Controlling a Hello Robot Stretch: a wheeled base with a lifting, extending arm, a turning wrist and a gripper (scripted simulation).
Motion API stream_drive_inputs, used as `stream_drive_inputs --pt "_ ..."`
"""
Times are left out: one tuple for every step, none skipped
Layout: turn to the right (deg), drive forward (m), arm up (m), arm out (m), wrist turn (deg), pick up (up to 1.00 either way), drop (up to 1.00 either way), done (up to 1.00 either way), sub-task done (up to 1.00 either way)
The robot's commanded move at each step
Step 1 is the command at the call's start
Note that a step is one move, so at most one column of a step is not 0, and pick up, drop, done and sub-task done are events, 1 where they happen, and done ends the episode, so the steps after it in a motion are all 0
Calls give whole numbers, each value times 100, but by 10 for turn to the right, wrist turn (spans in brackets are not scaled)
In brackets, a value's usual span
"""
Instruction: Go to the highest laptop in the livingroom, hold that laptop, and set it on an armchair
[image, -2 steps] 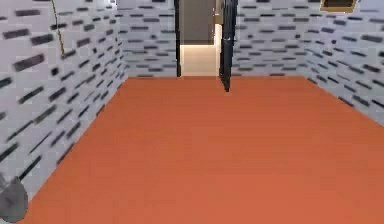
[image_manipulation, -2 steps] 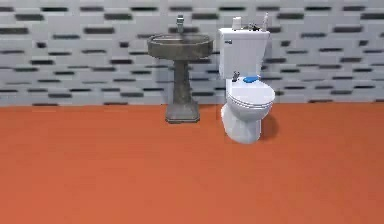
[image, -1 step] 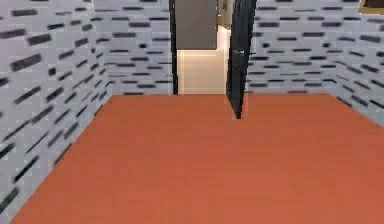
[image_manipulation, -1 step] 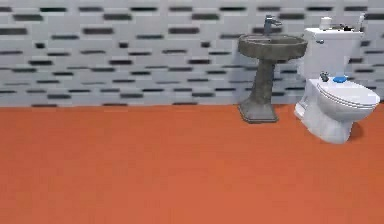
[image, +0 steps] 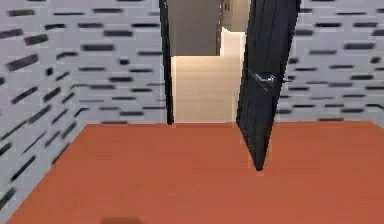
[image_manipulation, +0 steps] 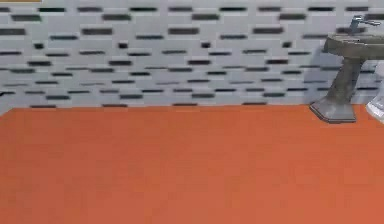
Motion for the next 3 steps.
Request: stream_drive_inputs --pt "0 100 0 0 0 0 0 0 0" --pt "0 65 0 0 0 0 0 0 0" --pt "120 0 0 0 0 0 0 0 0"
